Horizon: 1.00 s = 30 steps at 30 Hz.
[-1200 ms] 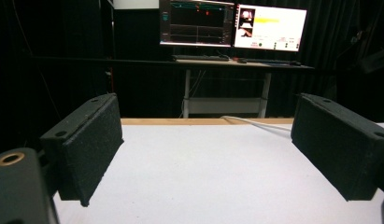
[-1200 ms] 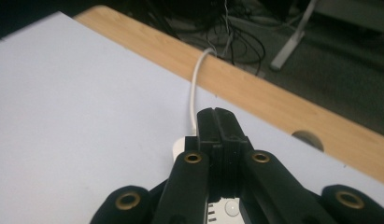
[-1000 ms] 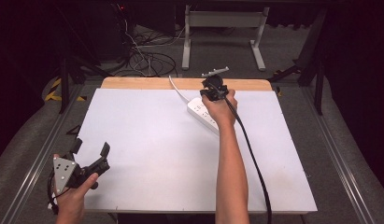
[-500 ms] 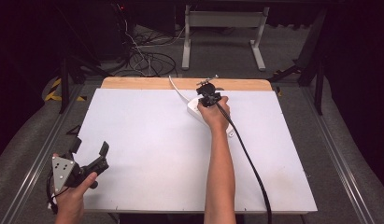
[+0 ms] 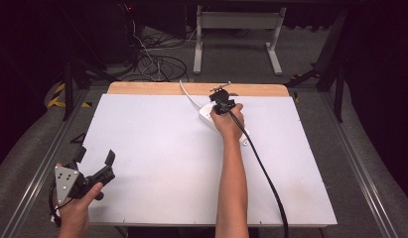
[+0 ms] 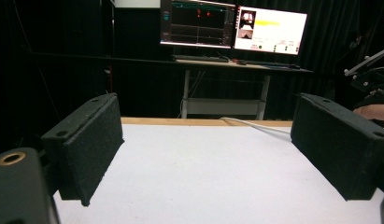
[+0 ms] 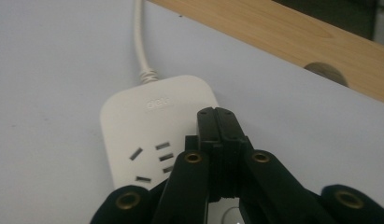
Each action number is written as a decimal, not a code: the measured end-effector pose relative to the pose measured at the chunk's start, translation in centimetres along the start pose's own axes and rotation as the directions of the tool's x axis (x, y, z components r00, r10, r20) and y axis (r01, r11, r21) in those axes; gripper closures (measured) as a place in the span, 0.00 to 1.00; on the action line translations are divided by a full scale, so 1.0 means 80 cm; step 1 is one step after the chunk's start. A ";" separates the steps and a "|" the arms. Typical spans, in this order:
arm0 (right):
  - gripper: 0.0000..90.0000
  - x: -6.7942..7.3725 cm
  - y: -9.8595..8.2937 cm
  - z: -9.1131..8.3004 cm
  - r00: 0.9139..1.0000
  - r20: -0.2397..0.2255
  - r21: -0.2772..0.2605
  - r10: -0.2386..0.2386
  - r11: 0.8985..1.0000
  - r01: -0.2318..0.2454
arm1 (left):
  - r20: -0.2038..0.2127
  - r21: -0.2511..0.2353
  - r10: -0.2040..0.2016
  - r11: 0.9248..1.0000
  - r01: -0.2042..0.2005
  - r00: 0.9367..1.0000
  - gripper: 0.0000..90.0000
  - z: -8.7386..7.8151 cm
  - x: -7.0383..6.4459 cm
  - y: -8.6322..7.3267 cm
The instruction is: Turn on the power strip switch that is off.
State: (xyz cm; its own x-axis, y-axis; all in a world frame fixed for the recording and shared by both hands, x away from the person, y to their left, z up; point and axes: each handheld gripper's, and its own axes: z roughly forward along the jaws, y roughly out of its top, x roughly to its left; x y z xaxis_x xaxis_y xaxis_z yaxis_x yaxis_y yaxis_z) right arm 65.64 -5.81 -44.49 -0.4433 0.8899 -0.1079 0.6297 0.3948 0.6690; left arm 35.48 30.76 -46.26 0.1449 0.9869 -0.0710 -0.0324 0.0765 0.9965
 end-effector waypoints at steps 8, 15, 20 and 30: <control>1.00 -0.003 -0.006 0.002 1.000 0.007 -0.029 -0.001 1.000 0.001 | -0.005 -0.002 -0.015 1.000 0.015 1.000 0.11 -0.001 0.002 0.000; 1.00 0.007 -0.004 0.002 0.995 0.095 -0.001 -0.033 0.999 0.033 | -0.003 -0.003 -0.027 1.000 0.027 1.000 0.11 0.001 0.001 0.000; 1.00 0.003 -0.009 0.000 0.996 0.066 -0.023 -0.059 0.998 0.061 | -0.005 -0.009 -0.031 0.999 0.031 1.000 0.11 0.000 0.003 0.001; 1.00 -0.005 -0.012 -0.001 1.000 -0.017 -0.070 0.001 0.998 -0.002 | -0.010 -0.005 -0.041 0.999 0.041 0.999 0.11 0.002 0.006 0.001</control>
State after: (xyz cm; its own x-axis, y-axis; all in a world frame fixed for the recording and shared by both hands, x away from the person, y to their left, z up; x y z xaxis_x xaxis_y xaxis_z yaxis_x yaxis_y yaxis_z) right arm 65.17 -6.54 -45.05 -0.4536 0.8862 -0.0946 0.5842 0.3759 0.7193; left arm 35.67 31.20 -46.23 0.1365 0.9843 -0.1119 -0.0315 0.1172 0.9926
